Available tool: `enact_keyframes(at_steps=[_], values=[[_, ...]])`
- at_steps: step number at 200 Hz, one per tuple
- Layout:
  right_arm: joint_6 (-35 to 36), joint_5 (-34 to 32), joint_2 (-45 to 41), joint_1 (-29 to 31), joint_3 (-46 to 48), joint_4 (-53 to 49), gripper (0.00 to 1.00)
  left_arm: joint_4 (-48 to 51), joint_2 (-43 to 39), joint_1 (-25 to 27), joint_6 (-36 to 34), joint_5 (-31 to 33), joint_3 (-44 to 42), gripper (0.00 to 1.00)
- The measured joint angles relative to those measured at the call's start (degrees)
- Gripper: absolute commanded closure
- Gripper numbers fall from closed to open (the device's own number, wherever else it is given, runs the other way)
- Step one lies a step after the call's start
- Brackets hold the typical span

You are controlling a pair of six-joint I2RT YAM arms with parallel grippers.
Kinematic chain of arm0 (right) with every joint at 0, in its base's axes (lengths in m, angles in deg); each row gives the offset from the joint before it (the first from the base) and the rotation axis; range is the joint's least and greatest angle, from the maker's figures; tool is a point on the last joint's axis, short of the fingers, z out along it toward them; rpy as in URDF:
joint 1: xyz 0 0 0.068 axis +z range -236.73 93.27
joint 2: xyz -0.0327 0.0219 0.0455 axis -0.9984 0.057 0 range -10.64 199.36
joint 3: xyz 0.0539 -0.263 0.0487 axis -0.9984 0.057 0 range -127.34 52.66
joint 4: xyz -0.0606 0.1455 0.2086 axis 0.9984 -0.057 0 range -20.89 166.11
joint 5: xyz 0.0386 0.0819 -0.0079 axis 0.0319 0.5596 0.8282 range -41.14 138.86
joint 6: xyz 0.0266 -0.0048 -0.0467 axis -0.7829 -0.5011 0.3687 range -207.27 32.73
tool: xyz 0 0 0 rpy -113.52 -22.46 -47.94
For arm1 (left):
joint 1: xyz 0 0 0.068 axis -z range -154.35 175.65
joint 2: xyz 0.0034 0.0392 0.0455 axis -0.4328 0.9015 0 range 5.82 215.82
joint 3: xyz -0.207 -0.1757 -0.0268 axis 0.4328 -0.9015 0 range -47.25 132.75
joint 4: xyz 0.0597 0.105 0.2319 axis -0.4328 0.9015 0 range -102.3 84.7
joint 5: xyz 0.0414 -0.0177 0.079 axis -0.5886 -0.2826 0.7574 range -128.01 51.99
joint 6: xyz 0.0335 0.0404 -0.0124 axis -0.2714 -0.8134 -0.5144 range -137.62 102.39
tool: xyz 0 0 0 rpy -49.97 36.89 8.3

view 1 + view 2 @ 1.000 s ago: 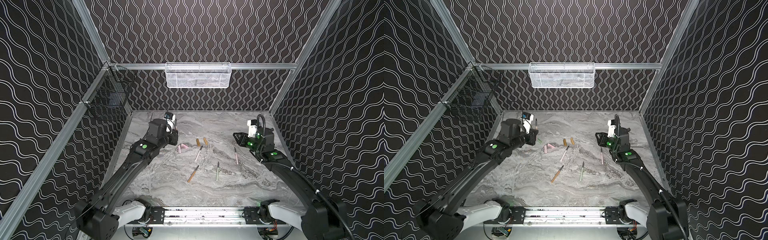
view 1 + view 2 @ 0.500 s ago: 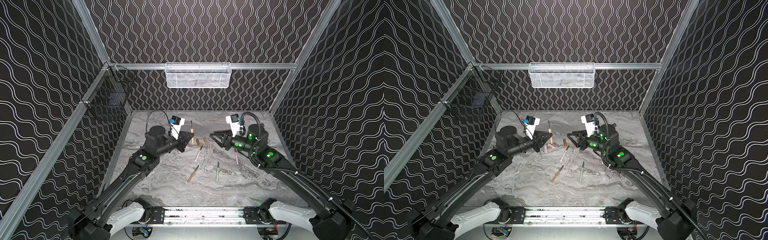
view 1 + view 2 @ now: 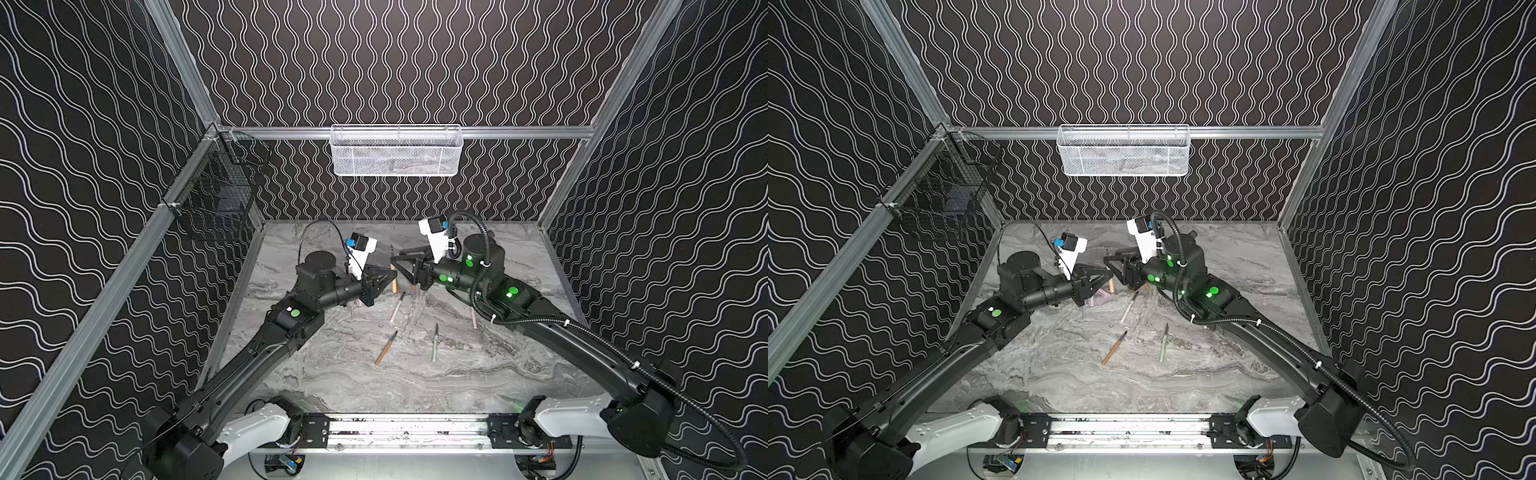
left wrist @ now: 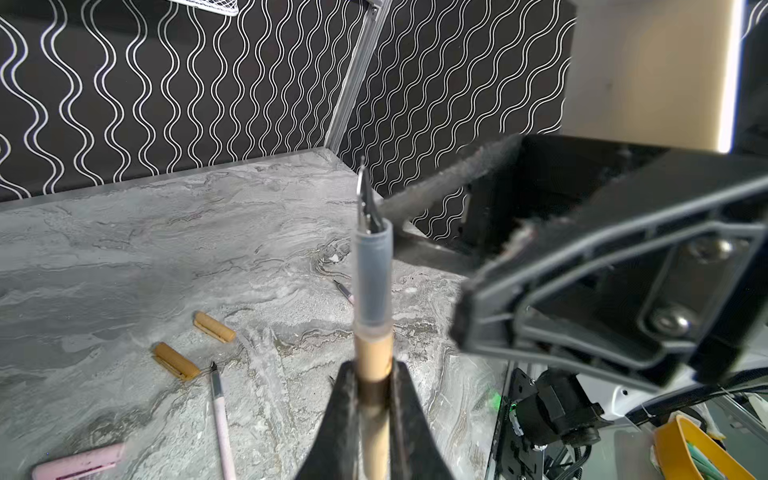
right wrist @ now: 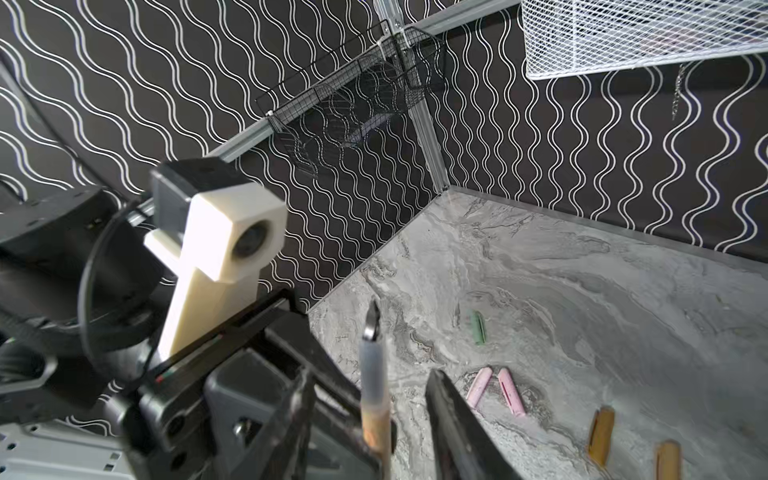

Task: Insert the pens into the pen caps

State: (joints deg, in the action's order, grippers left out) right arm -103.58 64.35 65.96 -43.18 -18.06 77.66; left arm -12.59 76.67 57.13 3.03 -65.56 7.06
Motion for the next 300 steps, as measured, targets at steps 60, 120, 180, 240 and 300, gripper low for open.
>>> enact_keyframes(at_steps=[60, 120, 180, 240, 300], values=[[0.37, -0.96, 2.34, 1.03, -1.84, -1.49, 0.77, 0.59, -0.35, 0.57, -0.28, -0.07, 0.20, 0.98], [-0.63, 0.50, 1.73, 1.44, -0.92, -1.22, 0.91, 1.64, -0.70, 0.66, -1.55, 0.09, 0.22, 0.59], [-0.81, -0.39, -0.46, 1.51, -0.57, -1.14, 0.92, 1.53, -0.24, 0.98, -2.67, -0.44, 0.26, 0.55], [-2.56, -0.76, -1.22, 1.49, 0.98, 1.75, 0.92, 0.76, 0.09, 1.25, -2.67, -1.86, 0.26, 0.68], [-3.85, -0.61, -1.40, 1.44, 2.71, 5.16, 0.88, 0.48, 0.44, 1.49, -2.97, -2.99, 0.33, 0.99]])
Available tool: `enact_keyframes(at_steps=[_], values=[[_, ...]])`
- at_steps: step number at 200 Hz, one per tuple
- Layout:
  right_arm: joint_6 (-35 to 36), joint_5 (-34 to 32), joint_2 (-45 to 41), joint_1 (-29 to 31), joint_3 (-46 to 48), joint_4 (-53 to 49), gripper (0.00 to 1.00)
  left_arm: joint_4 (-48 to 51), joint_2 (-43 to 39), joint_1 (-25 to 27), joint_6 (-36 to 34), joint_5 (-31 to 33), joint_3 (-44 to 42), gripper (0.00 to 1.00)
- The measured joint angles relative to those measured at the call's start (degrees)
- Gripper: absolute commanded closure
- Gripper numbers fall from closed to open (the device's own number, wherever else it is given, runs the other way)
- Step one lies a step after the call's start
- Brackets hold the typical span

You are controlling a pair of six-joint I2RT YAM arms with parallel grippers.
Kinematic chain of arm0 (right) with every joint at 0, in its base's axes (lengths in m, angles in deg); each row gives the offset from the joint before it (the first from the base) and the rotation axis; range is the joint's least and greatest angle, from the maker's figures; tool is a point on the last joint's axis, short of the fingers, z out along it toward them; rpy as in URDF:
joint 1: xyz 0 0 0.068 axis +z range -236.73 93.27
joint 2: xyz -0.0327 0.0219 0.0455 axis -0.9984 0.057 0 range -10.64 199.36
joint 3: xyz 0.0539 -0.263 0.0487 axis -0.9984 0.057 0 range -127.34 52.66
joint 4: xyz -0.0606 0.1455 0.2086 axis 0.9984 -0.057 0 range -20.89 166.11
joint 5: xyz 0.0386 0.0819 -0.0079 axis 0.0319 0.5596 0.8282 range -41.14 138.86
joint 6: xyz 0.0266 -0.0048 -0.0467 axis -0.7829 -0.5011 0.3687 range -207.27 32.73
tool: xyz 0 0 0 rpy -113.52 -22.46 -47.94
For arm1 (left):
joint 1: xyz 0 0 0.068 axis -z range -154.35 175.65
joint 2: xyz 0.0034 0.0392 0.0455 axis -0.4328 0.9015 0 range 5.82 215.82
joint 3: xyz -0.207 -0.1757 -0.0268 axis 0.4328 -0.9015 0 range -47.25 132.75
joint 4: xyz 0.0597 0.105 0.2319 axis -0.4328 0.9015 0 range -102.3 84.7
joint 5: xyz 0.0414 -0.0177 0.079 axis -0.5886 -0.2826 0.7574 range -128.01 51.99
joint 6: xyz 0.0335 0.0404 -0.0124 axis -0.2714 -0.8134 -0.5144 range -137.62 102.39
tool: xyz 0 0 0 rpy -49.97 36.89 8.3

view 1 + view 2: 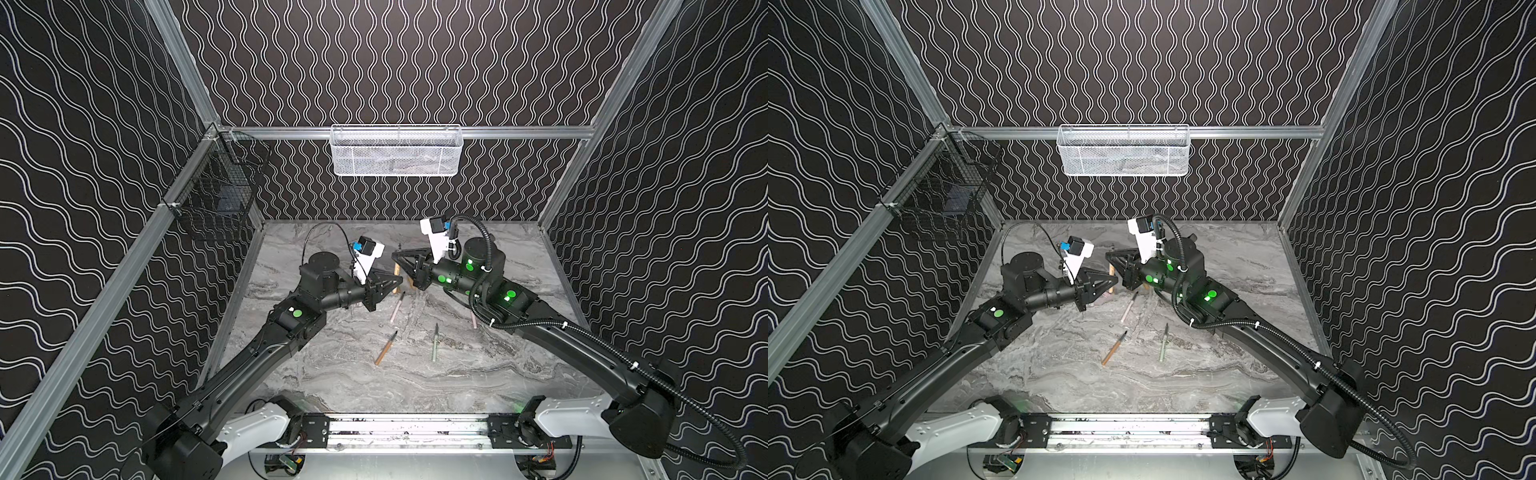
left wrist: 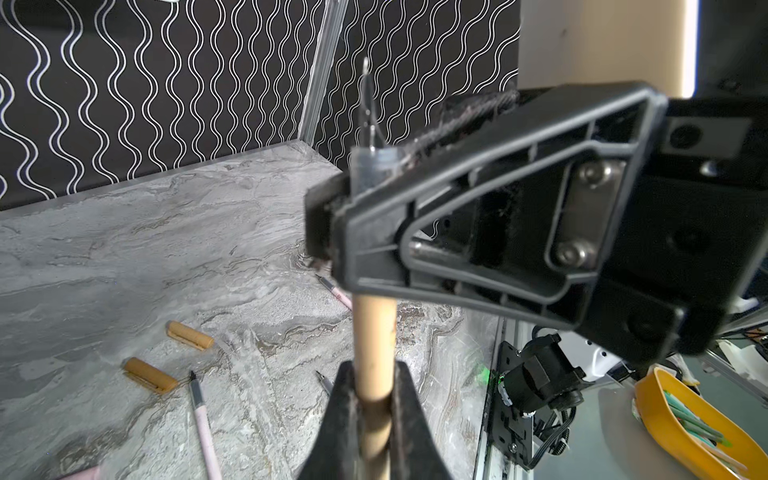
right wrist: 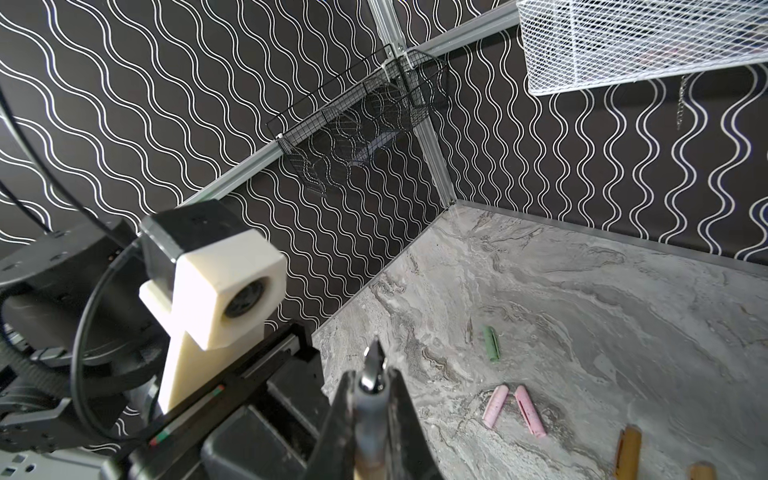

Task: Insert the pens into the pen caps
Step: 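Grasp a tan cap with the right gripper while the left gripper holds the pen upright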

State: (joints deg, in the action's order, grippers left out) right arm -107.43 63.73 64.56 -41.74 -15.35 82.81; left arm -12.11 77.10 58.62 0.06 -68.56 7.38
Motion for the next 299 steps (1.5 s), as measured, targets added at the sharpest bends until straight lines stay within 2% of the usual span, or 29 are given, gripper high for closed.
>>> enact_keyframes(at_steps=[19, 43, 74, 93, 111, 129, 151, 180, 220, 248, 299], values=[[-0.52, 0.09, -0.11, -0.02, 0.04, 0.37, 0.61, -0.09, 0.02, 0.00, 0.02, 0.17, 0.09, 1.00], [-0.83, 0.72, -1.60, 0.11, 0.15, 0.39, 0.51, 0.39, -0.02, 0.00, 0.09, 2.01, 0.11, 1.00], [-0.57, -1.05, -7.08, 0.04, 2.95, -0.28, 0.48, 0.96, -1.01, 0.00, 0.09, 6.75, -0.04, 1.00], [1.33, -6.27, -11.26, 0.07, 6.62, -0.39, 0.67, 0.57, -2.14, 0.00, 0.09, 9.42, -1.29, 1.00], [2.97, -12.85, -11.85, -0.31, 9.33, -1.64, 0.67, -0.33, -3.26, 0.00, -0.04, 12.55, -3.23, 1.00], [3.72, -19.06, -5.05, -2.16, 5.75, -8.02, 0.65, -0.96, -4.48, 0.00, -0.11, 15.89, -5.11, 1.00], [4.55, -19.93, 7.02, -7.61, -0.42, -16.02, 0.66, -0.85, -4.87, 0.00, -0.31, 18.95, -5.05, 1.00], [5.81, -16.37, 22.69, -12.28, -8.79, -24.76, 0.70, -0.63, -5.25, 0.00, -0.33, 20.39, -4.61, 1.00], [9.46, -11.52, 39.17, -15.08, -19.32, -31.01, 0.67, -1.51, -5.29, 0.04, 0.17, 20.17, -5.20, 1.00], [11.87, -10.97, 47.32, -15.06, -25.92, -34.97, 0.66, -1.95, -4.61, 0.15, 1.01, 18.84, -5.16, 1.00], [13.49, -11.61, 52.83, -15.19, -31.41, -37.70, 0.69, -3.21, -4.44, 0.26, 1.75, 16.70, -5.29, 1.00]])
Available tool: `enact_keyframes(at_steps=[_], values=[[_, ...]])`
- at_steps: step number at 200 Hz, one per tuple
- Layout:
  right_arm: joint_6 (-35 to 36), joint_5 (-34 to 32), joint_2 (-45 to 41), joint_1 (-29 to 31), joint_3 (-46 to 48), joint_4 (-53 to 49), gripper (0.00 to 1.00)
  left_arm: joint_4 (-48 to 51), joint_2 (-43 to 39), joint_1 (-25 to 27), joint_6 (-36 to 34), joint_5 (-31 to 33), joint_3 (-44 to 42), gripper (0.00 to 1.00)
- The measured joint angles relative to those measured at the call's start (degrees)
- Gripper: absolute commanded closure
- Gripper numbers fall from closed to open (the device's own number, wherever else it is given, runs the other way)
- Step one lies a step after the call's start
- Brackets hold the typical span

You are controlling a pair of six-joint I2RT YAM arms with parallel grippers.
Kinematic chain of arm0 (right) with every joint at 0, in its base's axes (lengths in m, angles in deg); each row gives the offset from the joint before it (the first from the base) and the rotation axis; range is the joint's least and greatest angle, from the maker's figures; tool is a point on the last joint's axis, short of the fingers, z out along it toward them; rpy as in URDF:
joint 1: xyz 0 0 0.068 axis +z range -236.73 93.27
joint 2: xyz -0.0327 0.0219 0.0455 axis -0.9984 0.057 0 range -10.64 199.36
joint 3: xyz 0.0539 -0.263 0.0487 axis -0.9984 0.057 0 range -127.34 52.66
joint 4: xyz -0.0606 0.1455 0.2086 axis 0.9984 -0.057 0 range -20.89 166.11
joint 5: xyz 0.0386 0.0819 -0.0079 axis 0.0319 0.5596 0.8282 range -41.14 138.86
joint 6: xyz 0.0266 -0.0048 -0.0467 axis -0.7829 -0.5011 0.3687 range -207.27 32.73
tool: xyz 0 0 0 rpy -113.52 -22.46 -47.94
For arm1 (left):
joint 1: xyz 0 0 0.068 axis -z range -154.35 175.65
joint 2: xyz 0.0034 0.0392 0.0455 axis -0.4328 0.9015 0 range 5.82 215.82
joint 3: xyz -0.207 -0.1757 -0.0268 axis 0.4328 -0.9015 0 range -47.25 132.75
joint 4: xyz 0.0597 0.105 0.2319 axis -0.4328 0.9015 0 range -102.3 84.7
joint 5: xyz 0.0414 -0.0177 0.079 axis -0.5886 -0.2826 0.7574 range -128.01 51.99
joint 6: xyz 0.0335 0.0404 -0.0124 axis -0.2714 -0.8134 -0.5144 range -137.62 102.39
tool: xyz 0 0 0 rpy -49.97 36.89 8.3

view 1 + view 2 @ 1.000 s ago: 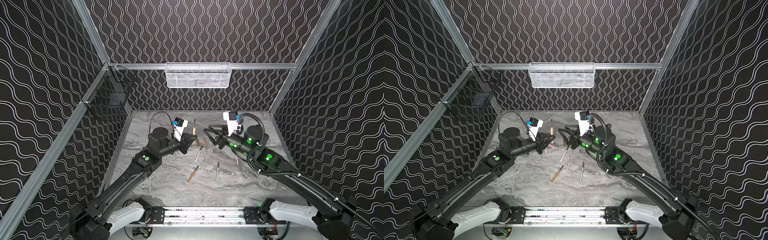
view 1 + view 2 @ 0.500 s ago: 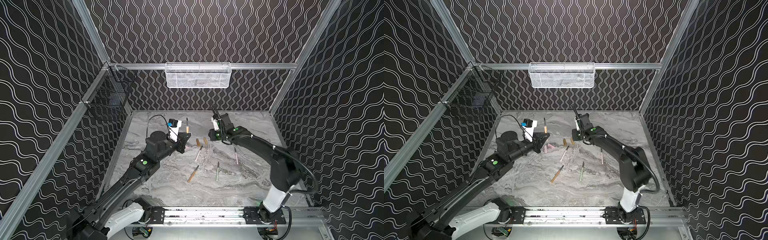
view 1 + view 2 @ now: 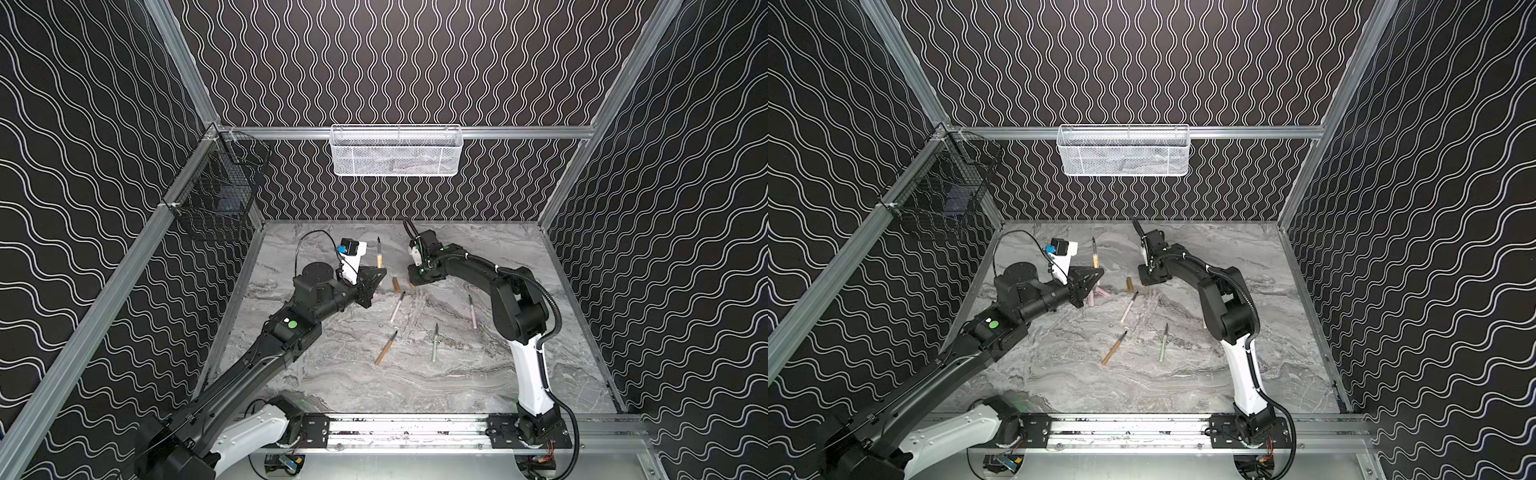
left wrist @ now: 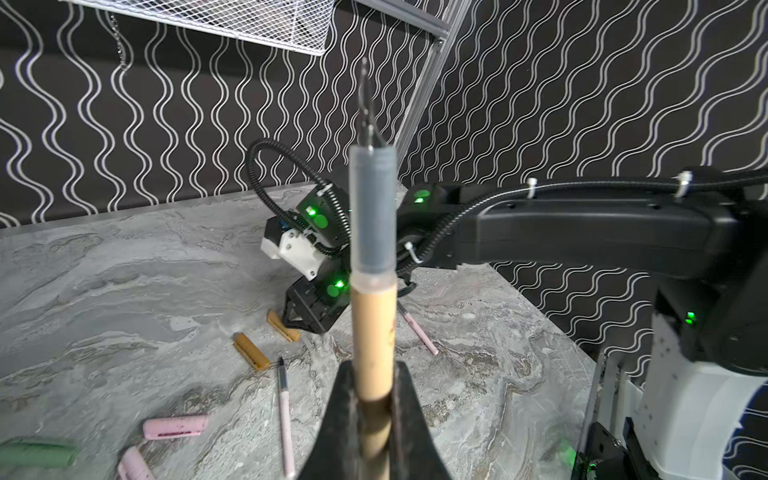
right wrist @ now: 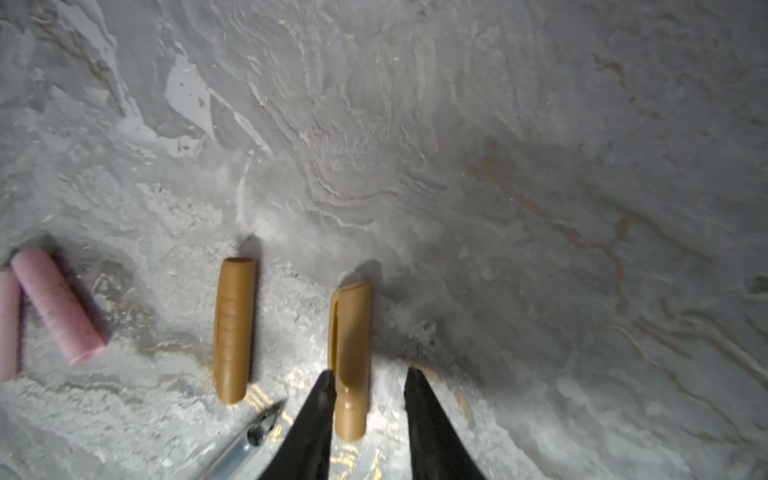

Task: Insert the pens into the pen caps
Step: 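Grasp a tan cap with the right gripper while the left gripper holds the pen upright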

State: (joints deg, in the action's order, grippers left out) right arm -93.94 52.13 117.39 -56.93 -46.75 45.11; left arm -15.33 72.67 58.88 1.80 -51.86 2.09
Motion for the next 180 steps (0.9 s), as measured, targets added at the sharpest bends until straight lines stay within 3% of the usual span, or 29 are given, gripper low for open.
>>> enact_keyframes(at_steps=[126, 180], values=[[0.63, -2.34, 4.55, 0.44, -4.70, -0.96, 0.87, -0.22, 0.70, 0.04, 0.33, -1.84, 0.24, 1.00], [-0.76, -1.16, -4.20, 0.59, 4.13, 2.27, 0.90, -0.28, 1.05, 0.04, 0.31, -1.84, 0.24, 1.00]])
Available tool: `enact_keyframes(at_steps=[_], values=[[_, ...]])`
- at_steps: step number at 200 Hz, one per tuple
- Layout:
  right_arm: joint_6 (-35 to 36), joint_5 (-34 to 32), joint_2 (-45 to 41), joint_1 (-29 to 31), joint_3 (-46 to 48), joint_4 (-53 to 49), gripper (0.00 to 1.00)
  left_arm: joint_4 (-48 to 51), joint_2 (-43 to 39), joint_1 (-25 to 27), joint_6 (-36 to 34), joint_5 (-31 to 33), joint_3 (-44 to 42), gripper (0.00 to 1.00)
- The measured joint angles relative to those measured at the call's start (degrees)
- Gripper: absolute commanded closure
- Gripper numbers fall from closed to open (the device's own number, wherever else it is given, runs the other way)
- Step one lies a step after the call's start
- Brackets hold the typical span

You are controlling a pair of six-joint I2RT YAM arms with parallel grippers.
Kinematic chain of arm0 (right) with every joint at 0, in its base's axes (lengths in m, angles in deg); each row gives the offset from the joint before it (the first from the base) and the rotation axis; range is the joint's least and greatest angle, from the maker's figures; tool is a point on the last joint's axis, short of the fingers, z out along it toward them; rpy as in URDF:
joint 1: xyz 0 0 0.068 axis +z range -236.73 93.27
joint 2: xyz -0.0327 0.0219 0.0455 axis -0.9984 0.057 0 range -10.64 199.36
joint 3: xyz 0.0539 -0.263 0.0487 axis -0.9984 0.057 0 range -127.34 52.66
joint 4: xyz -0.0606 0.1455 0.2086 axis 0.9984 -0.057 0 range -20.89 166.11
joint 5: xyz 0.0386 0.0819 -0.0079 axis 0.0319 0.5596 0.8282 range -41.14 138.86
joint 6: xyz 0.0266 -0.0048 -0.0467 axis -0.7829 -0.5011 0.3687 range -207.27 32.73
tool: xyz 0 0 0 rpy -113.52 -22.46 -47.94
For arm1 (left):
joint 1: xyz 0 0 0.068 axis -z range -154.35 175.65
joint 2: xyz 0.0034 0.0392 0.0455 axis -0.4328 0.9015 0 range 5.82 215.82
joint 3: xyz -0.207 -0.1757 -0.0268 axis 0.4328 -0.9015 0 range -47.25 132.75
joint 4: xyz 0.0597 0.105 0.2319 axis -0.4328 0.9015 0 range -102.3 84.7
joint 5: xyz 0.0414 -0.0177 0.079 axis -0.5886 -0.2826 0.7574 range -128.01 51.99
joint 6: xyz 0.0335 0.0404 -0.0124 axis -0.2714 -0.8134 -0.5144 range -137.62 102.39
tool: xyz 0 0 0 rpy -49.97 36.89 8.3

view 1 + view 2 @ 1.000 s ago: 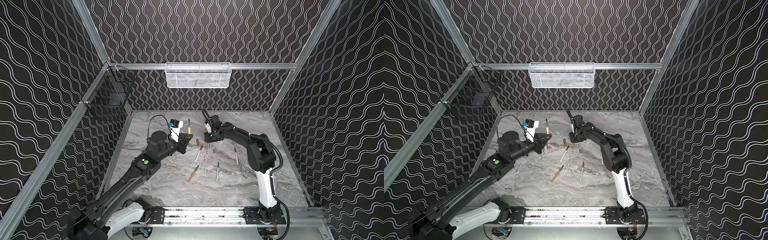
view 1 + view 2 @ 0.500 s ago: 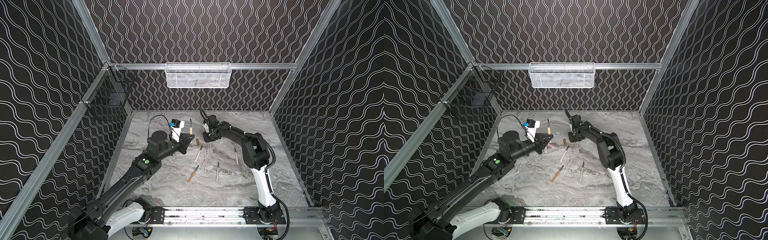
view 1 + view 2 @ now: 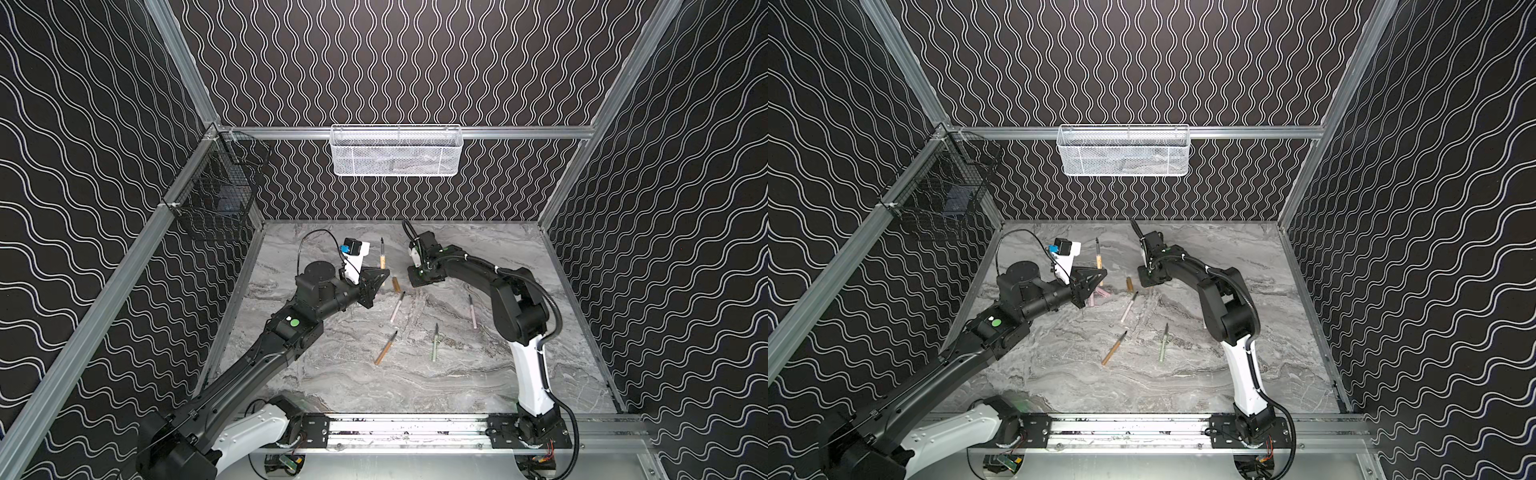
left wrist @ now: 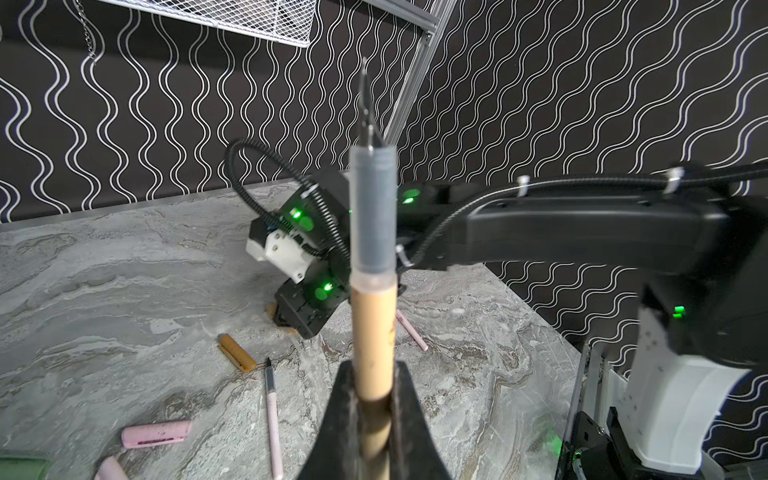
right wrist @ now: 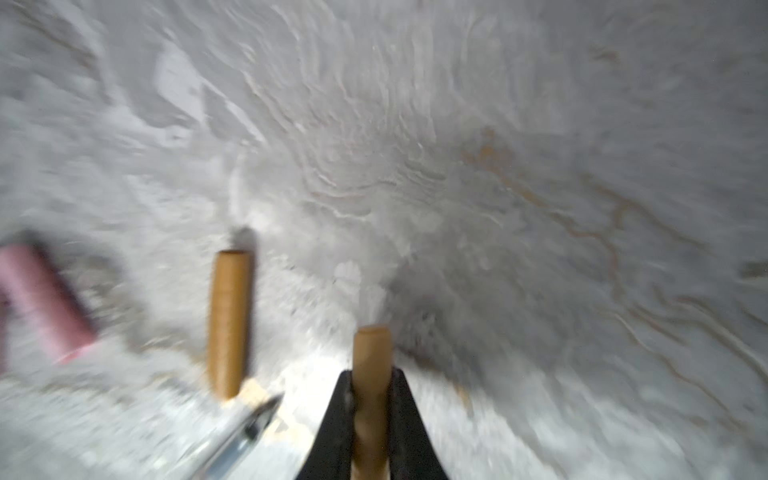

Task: Insert the pens into the pen caps
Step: 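Lift the tan cap and bring it above the pen tip with the right gripper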

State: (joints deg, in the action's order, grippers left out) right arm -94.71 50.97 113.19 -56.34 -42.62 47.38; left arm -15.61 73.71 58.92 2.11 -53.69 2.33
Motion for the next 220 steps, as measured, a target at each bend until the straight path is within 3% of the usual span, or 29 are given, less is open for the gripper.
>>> enact_keyframes(at_steps=[40, 86, 113, 161, 220], values=[[-2.97, 1.66, -16.81, 0.00, 14.99, 11.80, 0.93, -1.99, 0.02, 0.02, -0.02, -0.17, -1.31, 1.00], [-7.37, 5.09, -41.70, 0.68, 38.82, 36.50, 0.93, -4.44, 0.48, 0.81, -0.63, -0.35, -2.34, 1.00], [-10.34, 7.30, -51.04, 1.16, 45.62, 47.76, 0.94, -5.05, 1.81, 2.47, -1.60, -1.99, -2.34, 1.00], [-13.38, 10.56, -59.89, 4.28, 49.07, 62.07, 0.94, -5.20, 4.02, 6.47, -3.08, -4.74, -1.95, 1.00], [-16.81, 11.91, -60.41, 7.13, 49.55, 72.85, 0.95, -6.45, 4.15, 9.01, -5.07, -7.08, -1.95, 1.00]])
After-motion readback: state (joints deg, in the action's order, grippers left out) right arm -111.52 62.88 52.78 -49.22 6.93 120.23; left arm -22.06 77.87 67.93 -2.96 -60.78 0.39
